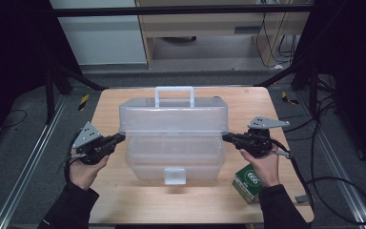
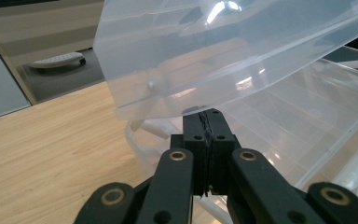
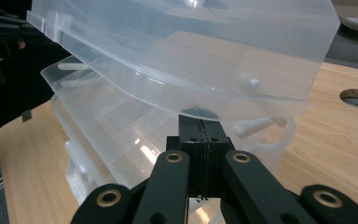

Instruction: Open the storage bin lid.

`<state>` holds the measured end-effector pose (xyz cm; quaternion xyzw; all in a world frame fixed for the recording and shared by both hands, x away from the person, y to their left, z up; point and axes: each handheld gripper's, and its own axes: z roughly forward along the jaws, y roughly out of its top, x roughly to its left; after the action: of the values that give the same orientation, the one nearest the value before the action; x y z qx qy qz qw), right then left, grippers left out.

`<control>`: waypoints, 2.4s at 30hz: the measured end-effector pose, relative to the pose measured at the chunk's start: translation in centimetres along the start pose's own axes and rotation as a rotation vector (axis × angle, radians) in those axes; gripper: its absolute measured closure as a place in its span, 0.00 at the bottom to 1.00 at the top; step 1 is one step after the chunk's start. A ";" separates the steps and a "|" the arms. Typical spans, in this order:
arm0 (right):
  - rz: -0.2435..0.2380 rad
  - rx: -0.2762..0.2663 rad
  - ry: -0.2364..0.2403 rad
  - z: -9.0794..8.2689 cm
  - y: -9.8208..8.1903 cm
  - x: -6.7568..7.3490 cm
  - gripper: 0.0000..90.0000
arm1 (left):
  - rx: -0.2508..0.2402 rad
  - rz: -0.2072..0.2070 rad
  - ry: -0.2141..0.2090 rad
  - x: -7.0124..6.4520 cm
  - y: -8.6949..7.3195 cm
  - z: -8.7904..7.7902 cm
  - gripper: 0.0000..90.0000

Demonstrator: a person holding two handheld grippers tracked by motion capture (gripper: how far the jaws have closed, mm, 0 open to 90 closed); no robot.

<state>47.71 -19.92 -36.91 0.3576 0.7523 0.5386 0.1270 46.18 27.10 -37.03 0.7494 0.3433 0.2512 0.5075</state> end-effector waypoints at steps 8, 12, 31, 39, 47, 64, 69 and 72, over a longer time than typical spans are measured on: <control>-0.005 0.010 -0.008 -0.1 0.0 0.0 1.00 | 0.007 0.002 0.041 0.1 -0.8 -0.4 0.90; -0.005 0.014 -0.007 0.0 -0.1 0.0 1.00 | 0.007 0.009 0.084 0.4 -1.3 -0.5 0.78; -0.003 0.018 -0.002 0.0 0.0 0.0 1.00 | -0.047 0.072 0.072 0.3 -0.3 1.6 0.64; -0.002 0.018 0.000 0.0 0.0 0.0 1.00 | -0.056 0.073 0.081 0.4 -0.3 1.7 0.66; -0.009 0.026 -0.010 0.1 -0.1 0.1 0.99 | -0.052 0.086 0.090 0.4 0.1 1.7 0.68; -0.022 0.109 -0.093 0.2 -1.0 0.2 0.90 | -0.030 0.073 0.101 0.4 0.4 1.6 0.69; -0.017 0.140 -0.132 0.1 -1.6 -0.1 0.84 | -0.032 0.067 0.099 0.4 0.5 1.6 0.69; -0.007 0.172 -0.145 0.4 -2.3 -0.4 0.80 | -0.033 0.065 0.098 0.5 0.5 1.6 0.69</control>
<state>47.31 -20.27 -39.21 0.4027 0.7858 0.4442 0.1515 47.75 26.42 -37.13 0.7385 0.3391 0.3096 0.4937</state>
